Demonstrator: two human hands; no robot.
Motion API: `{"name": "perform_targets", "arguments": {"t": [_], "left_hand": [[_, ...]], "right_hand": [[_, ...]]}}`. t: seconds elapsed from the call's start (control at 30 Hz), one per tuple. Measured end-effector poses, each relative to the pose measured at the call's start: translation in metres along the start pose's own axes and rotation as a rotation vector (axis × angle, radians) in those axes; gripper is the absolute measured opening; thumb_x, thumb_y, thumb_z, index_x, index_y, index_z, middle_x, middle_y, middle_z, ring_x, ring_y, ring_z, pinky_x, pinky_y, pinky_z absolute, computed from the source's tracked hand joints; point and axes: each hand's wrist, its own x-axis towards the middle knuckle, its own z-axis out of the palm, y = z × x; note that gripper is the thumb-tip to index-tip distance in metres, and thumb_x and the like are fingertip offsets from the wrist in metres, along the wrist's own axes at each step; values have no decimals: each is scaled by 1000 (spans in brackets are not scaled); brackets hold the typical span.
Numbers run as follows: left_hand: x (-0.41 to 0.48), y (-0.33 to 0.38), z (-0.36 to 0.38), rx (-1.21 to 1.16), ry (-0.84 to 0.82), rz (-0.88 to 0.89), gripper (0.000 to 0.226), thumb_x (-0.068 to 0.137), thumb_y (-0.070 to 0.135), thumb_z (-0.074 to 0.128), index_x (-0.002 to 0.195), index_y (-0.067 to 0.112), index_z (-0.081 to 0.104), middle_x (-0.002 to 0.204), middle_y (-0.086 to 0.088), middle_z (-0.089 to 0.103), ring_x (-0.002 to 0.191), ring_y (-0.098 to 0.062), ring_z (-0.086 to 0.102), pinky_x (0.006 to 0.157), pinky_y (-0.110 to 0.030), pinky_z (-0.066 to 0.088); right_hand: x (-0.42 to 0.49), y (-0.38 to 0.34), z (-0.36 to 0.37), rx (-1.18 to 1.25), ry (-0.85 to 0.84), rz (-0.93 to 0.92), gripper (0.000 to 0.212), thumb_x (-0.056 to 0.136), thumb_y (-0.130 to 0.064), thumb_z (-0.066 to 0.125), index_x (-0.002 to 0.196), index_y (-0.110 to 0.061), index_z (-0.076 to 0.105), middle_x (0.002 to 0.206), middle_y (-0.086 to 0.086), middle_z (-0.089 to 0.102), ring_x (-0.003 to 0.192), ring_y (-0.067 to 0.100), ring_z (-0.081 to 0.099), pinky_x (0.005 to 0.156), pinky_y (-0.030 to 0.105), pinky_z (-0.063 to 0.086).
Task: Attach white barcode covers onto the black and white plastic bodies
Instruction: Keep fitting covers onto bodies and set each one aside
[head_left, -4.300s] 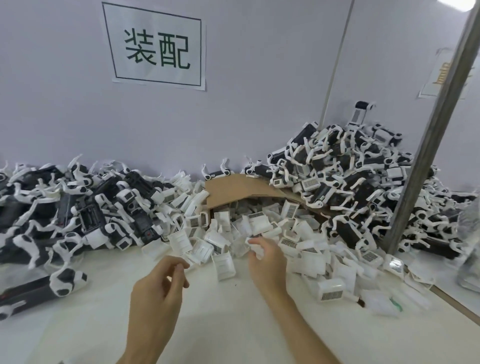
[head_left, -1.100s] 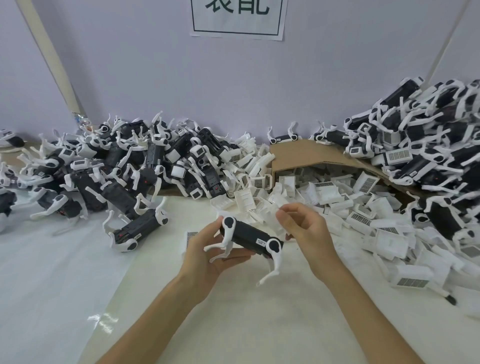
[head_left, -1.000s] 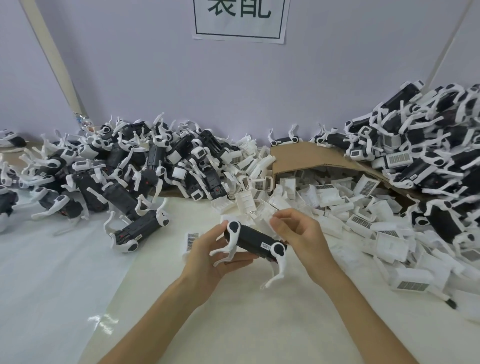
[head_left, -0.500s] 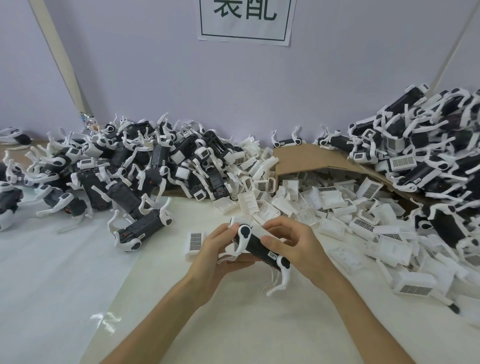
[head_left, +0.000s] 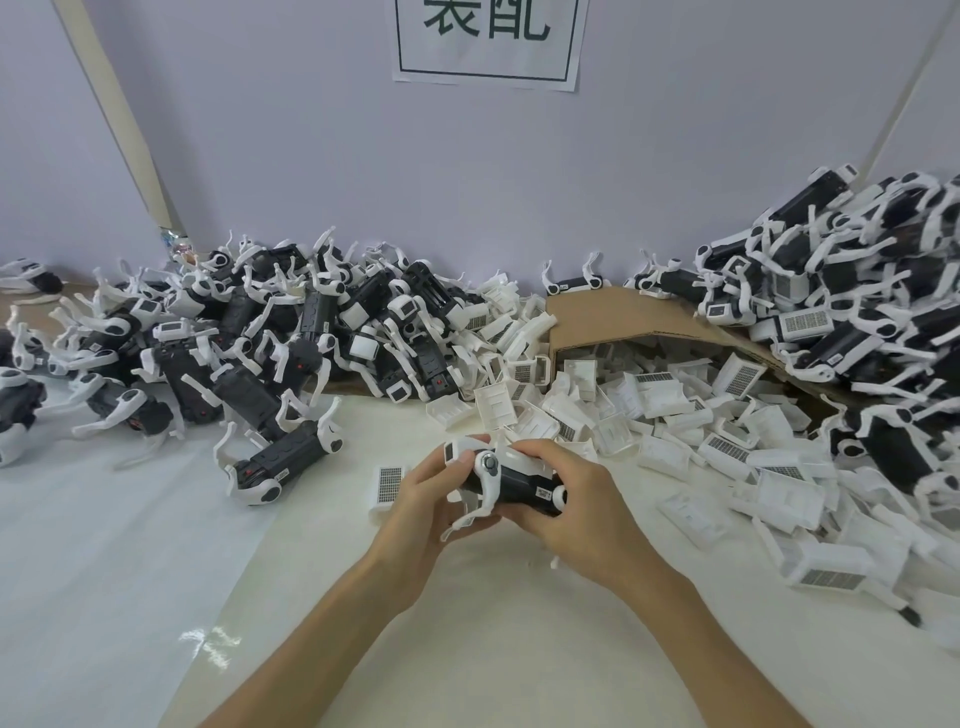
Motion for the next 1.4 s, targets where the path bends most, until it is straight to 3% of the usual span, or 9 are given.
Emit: {"name": "perform_targets", "arguments": {"t": [0.13,0.23,0.43,0.57,0.77,1.03,1.13,1.27,1.4], "left_hand": [[-1,0,1,15,2,17,34,84,41,62,109,22,73,116,-15,72,100,-28,70,91,-42,58],[-1,1,2,37,10,36,38,83,42,62,110,18,73,115,-18,72,101,-30,70,92,-43,58],[-1,1,1,133,30,105,44,89,46,60,116,11,65,108,-14,74,99,-27,72,83,-35,60],[-1,1,1,164,26,137,33,94,43,57,105,14,66,102,-12,73,94,-25,72,78,-32,59],[-1,0,3,148,33,152,38,93,41,54,110,8,64,99,-12,72,88,-20,70,77,-35,61],[-1,2,2,195,25,162,29,92,45,56,92,18,66,92,-7,70,84,-20,70,74,-30,59],[0,3,-1,198,16,164,34,92,45,57,95,12,63,94,-10,69,87,-25,70,74,-34,59],[1,5,-1,208,-3,189,31,90,46,57,103,19,67,97,-8,71,87,-21,69,76,-35,59],[1,7,1,130,-1,126,30,87,45,56,105,26,71,108,-9,71,90,-23,67,81,-34,55]], "right_hand": [[0,-2,-4,-13,-9,-37,50,75,-35,83,114,-50,55,102,-27,65,92,3,64,75,11,49],[1,-2,-3,-23,-2,-42,48,73,-47,77,114,-52,53,108,-28,62,97,1,63,81,15,50],[1,0,-3,-4,-45,-49,42,78,-47,74,116,-44,58,104,-22,66,100,3,63,82,19,50],[2,2,-5,9,-59,-35,41,77,-50,76,115,-40,63,98,-18,70,93,8,66,79,24,53],[2,3,-5,8,22,-23,45,67,-50,81,108,-38,65,90,-16,70,84,10,67,71,19,53],[0,1,-5,32,-71,40,41,69,-52,79,104,-37,65,87,-14,70,81,9,67,70,23,54],[0,-1,-6,57,-88,46,39,69,-49,80,103,-35,66,87,-14,70,82,9,67,71,24,54],[0,-4,-6,-1,-14,-15,39,72,-43,83,106,-33,65,90,-17,69,85,9,66,71,23,53],[1,-6,0,-180,180,-191,46,74,-27,86,116,-26,67,112,-14,67,104,8,61,89,34,50]]}}
